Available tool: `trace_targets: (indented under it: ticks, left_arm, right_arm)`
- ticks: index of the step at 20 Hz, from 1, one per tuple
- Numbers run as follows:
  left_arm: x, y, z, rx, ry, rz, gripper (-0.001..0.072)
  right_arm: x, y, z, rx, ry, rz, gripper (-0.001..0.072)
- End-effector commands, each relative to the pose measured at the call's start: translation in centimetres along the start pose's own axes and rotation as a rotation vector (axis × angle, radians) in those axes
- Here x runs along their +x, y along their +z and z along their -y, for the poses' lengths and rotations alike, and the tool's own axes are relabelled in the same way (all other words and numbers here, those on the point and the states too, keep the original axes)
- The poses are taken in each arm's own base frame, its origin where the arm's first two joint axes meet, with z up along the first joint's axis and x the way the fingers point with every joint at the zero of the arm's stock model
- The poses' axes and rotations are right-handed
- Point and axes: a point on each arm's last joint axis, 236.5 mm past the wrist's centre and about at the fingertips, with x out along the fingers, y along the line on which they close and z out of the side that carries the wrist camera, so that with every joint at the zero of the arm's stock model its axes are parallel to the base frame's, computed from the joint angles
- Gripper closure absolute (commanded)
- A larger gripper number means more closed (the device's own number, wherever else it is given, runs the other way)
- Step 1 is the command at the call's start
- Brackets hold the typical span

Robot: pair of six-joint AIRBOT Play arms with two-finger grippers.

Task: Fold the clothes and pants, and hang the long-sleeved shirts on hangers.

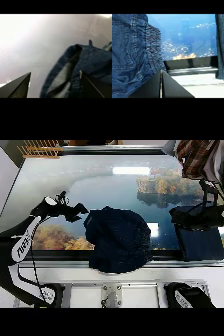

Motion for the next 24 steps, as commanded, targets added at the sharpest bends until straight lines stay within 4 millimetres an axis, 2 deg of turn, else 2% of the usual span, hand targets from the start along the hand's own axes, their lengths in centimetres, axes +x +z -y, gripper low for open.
trace_targets:
  ticks: [1,4,7,8,9,10,12,13,16,18,21,24]
  left_arm:
    - [2.2,-1.9,1.8,0.035,-0.018,-0.050,0.0040]
    - [3.0,-2.5,4.1,0.115,-0.016,-0.050,0.0040]
    - [3.7,-2.1,6.3,0.157,-0.032,-0.024,0.0042]
    - [3.8,-1.8,7.0,0.169,-0.039,-0.013,0.0192]
    - [3.5,-1.3,7.7,0.183,-0.048,-0.001,0.0569]
    - [2.9,-0.6,8.6,0.199,-0.061,0.013,0.0693]
    - [1.2,1.2,10.1,0.222,-0.088,0.043,0.0694]
    - [0.2,2.0,10.8,0.233,-0.101,0.053,0.0693]
    - [-2.0,3.6,12.0,0.272,-0.125,0.077,0.0693]
    - [-2.7,4.2,11.8,0.273,-0.127,0.084,0.0693]
    - [-2.7,4.2,11.4,0.270,-0.121,0.077,0.0694]
    - [-2.6,4.1,11.1,0.284,-0.102,0.076,0.0693]
  right_arm:
    - [0.0,1.0,-0.3,0.001,0.014,0.043,0.0665]
    - [-0.1,2.8,-0.9,0.001,0.037,0.118,0.0665]
    - [0.5,4.9,-1.3,0.005,0.053,0.179,0.0664]
    - [1.3,5.6,-1.4,0.008,0.053,0.181,0.0657]
    - [2.4,6.0,-1.3,0.013,0.048,0.167,0.0655]
    - [3.9,6.2,-1.0,0.022,0.036,0.138,0.0577]
    - [7.7,6.6,-0.1,0.042,0.005,0.065,0.0135]
    - [9.7,6.8,0.6,0.054,-0.010,0.031,0.0062]
    - [16.9,6.5,2.0,0.054,-0.044,-0.084,0.0063]
    - [21.0,5.7,1.8,0.072,-0.018,-0.149,0.0063]
    - [24.9,4.0,-1.7,0.070,0.152,-0.240,0.0063]
    - [25.8,3.4,-6.4,0.093,0.370,-0.281,0.0066]
